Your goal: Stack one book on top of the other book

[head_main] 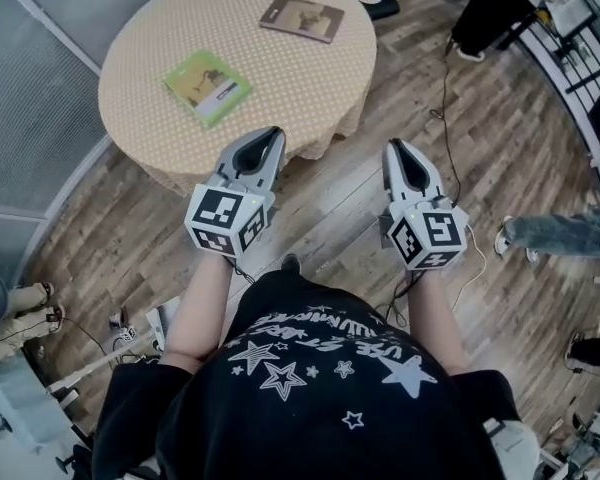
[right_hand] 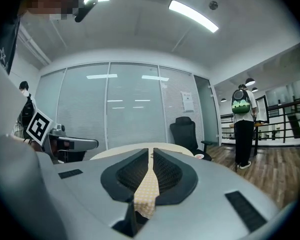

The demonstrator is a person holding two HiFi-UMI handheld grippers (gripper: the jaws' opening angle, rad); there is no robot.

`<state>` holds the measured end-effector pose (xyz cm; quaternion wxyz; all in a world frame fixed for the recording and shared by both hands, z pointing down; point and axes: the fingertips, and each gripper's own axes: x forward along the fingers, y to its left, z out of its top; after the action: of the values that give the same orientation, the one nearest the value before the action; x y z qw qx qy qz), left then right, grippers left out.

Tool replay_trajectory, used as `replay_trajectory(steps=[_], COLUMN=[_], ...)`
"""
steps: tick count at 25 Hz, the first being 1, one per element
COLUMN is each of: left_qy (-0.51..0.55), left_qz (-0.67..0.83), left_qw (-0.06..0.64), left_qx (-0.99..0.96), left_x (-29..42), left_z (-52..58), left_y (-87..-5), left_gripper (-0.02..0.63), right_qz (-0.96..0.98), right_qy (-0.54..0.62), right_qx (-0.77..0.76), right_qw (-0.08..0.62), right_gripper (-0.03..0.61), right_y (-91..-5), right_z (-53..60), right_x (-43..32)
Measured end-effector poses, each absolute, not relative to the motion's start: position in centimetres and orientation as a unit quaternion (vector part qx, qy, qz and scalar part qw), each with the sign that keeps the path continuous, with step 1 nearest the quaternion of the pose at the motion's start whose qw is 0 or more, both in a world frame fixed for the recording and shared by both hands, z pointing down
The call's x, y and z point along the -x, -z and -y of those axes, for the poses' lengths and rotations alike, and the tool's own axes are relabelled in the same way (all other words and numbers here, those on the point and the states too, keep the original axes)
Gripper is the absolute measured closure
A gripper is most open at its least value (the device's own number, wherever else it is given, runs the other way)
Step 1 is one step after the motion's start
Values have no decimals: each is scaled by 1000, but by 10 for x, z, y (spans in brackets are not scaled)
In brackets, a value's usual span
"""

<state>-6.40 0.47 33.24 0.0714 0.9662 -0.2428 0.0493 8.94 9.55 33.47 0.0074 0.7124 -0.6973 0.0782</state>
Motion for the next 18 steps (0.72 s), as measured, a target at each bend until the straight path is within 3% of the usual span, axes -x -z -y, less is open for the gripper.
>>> replay_trajectory(steps=[18], left_qy=[-51], left_qz=[242], left_qw=[108], left_qx=[-963], left_x=[69], left_z=[61], left_y=[-362], left_gripper=[589], right_qz=[687], right_qy=[-93], right_qx=[-721], right_qw=[13], right_gripper=[534], right_y=[-351], right_z=[-29], right_x=[-92])
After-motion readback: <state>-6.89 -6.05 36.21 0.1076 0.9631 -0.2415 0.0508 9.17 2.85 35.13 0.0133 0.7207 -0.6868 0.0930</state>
